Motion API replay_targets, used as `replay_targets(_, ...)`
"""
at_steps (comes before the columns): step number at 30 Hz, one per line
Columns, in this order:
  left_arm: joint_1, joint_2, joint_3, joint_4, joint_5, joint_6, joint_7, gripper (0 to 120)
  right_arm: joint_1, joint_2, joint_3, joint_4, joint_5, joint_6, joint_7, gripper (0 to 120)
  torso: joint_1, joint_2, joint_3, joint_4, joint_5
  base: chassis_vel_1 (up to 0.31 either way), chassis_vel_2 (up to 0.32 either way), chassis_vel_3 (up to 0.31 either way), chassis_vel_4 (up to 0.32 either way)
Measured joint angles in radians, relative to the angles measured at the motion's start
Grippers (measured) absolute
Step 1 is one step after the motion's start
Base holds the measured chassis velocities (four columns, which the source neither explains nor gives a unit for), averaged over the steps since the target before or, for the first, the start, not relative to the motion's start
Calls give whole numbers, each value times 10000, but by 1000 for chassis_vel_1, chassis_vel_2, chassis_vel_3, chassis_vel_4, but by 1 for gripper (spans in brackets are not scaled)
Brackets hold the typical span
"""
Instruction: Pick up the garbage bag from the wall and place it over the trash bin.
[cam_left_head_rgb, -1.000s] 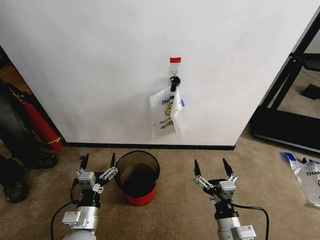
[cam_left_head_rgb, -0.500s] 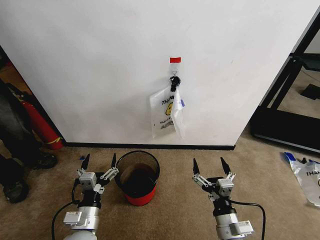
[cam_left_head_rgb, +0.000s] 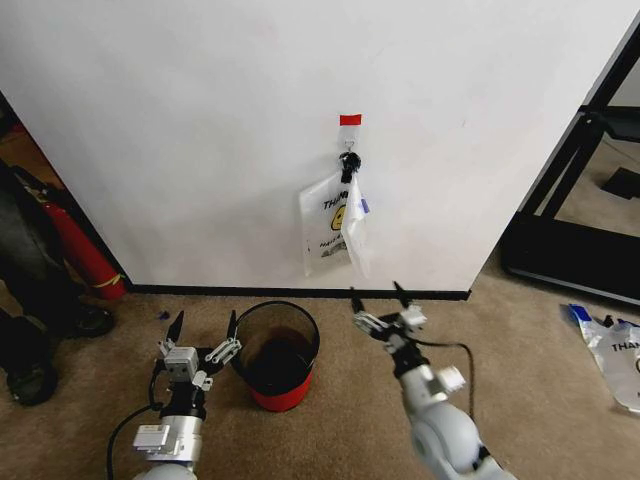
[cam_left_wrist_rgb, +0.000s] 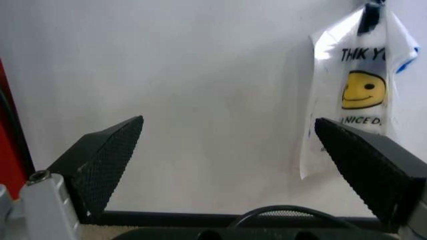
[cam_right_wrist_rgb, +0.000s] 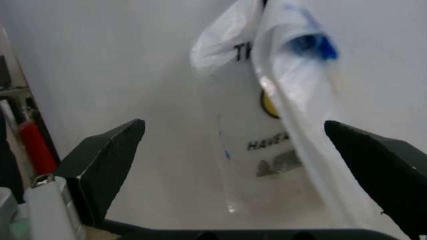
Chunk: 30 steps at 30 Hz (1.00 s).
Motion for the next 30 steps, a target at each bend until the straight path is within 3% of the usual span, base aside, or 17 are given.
replay_targets(7, 127, -125, -14, 27, 93, -34, -9, 100, 2084, 1126, -813, -2292, 426, 215, 37, 100, 0, 0, 1, 2, -1, 0, 0, 0, 0)
replay_targets(16, -1, 28, -120, 158, -97, -67, -7, 100, 3713, 2648, -907, -4383, 424, 473, 225, 100, 1, -1, 0, 1, -2, 0, 0, 0, 0)
replay_targets(22, -116, 79, -102, 269, -218, -64, 14, 100, 4222, 3058, -684, -4707, 304, 545, 409, 100, 1, 0, -1, 0, -1, 0, 0, 0, 0)
replay_targets(30, -238, 161, -69, 518, -387, -145, 57, 100, 4485, 3009, -301, -4869, 486, 531, 488, 100, 0, -1, -1, -1, 0, 0, 0, 0, 0)
